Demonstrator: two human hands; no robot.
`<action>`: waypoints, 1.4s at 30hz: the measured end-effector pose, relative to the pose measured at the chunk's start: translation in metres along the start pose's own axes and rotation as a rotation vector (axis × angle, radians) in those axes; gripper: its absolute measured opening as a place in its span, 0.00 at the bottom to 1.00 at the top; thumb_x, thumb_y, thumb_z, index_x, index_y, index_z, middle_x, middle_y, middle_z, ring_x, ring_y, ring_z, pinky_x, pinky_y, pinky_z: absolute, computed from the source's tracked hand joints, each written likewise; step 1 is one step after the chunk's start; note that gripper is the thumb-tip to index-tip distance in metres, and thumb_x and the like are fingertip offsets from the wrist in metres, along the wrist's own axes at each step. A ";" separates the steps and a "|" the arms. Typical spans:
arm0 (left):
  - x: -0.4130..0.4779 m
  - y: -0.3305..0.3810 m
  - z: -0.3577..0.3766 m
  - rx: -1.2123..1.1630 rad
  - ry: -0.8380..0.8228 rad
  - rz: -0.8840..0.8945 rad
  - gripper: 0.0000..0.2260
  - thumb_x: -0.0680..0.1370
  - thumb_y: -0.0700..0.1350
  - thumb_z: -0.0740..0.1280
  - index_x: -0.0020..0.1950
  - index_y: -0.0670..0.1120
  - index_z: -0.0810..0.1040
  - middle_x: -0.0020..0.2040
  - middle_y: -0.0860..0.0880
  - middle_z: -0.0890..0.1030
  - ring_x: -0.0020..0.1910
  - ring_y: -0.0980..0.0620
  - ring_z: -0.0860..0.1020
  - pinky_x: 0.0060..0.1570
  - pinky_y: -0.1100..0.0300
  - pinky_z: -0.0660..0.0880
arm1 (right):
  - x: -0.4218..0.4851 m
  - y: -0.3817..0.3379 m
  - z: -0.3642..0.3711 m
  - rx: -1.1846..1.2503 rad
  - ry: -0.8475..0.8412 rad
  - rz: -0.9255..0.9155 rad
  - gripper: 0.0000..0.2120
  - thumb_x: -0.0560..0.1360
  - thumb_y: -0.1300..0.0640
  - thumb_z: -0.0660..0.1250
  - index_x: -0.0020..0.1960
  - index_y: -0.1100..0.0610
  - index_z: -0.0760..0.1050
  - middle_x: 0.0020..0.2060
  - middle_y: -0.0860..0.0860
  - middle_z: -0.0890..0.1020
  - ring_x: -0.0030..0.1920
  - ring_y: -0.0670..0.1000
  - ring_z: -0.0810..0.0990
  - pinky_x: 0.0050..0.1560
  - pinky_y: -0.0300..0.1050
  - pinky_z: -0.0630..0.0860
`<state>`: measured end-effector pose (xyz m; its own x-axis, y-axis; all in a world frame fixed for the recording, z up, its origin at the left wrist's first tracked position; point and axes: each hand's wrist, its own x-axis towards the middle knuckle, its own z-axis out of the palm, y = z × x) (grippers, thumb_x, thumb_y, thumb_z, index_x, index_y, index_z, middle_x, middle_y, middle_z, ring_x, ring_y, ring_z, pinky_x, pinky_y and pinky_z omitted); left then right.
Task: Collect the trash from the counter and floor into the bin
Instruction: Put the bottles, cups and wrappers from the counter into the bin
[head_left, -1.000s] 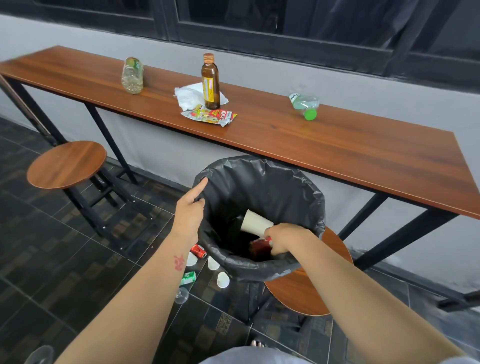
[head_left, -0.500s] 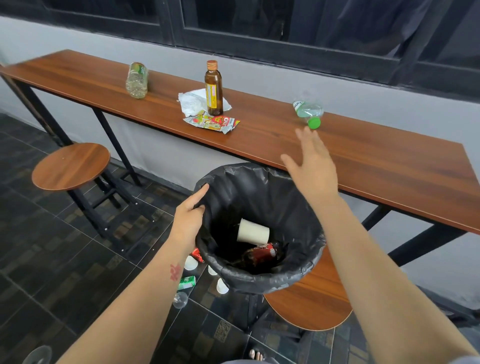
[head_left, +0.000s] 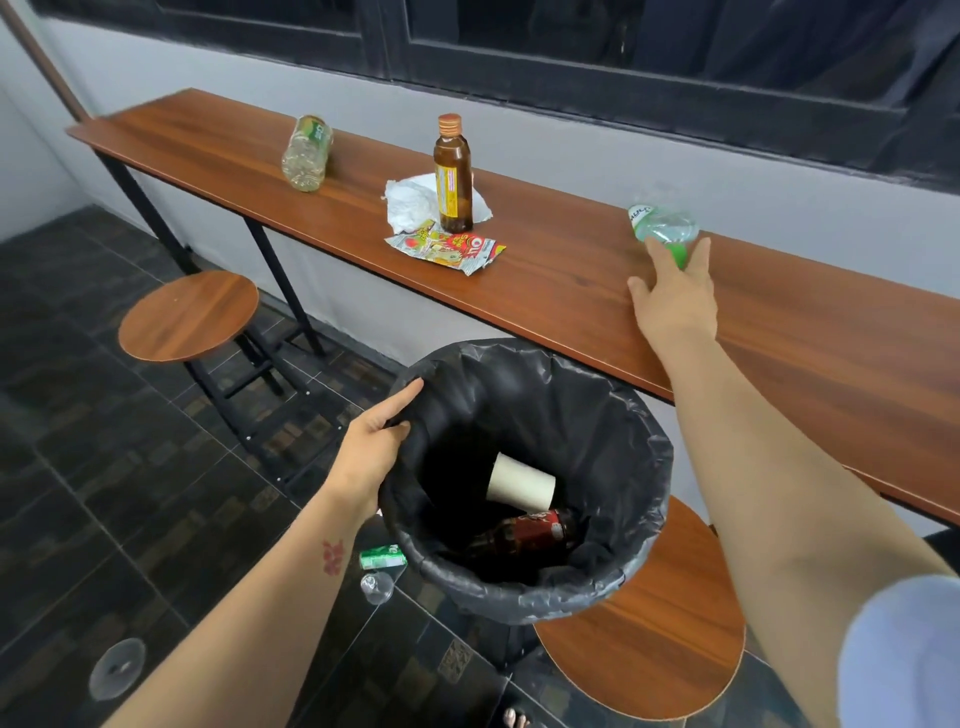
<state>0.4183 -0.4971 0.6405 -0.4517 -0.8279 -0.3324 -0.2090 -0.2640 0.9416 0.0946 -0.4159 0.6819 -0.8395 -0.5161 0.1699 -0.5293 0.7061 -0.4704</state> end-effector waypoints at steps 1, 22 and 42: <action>0.001 0.001 0.001 0.010 0.005 -0.002 0.24 0.82 0.29 0.54 0.68 0.51 0.77 0.54 0.61 0.79 0.46 0.64 0.78 0.50 0.65 0.77 | 0.004 0.000 0.000 0.003 -0.002 -0.001 0.24 0.81 0.50 0.59 0.76 0.43 0.60 0.79 0.57 0.48 0.74 0.61 0.60 0.71 0.57 0.64; 0.004 -0.005 -0.003 -0.024 -0.020 -0.001 0.23 0.82 0.31 0.56 0.65 0.53 0.79 0.59 0.56 0.79 0.52 0.55 0.77 0.52 0.62 0.76 | -0.091 0.005 -0.016 0.431 0.533 -0.175 0.07 0.77 0.63 0.62 0.53 0.56 0.77 0.57 0.53 0.76 0.57 0.50 0.76 0.53 0.39 0.73; -0.001 -0.004 -0.008 0.078 -0.017 0.015 0.22 0.82 0.35 0.59 0.67 0.58 0.76 0.73 0.52 0.70 0.71 0.47 0.68 0.68 0.52 0.66 | -0.214 0.020 0.017 0.099 0.007 -0.323 0.17 0.75 0.60 0.67 0.64 0.52 0.76 0.67 0.49 0.75 0.67 0.52 0.71 0.68 0.52 0.67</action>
<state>0.4260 -0.4991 0.6373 -0.4698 -0.8227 -0.3200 -0.2689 -0.2119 0.9396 0.2664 -0.2997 0.6211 -0.6314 -0.7017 0.3300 -0.7539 0.4560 -0.4729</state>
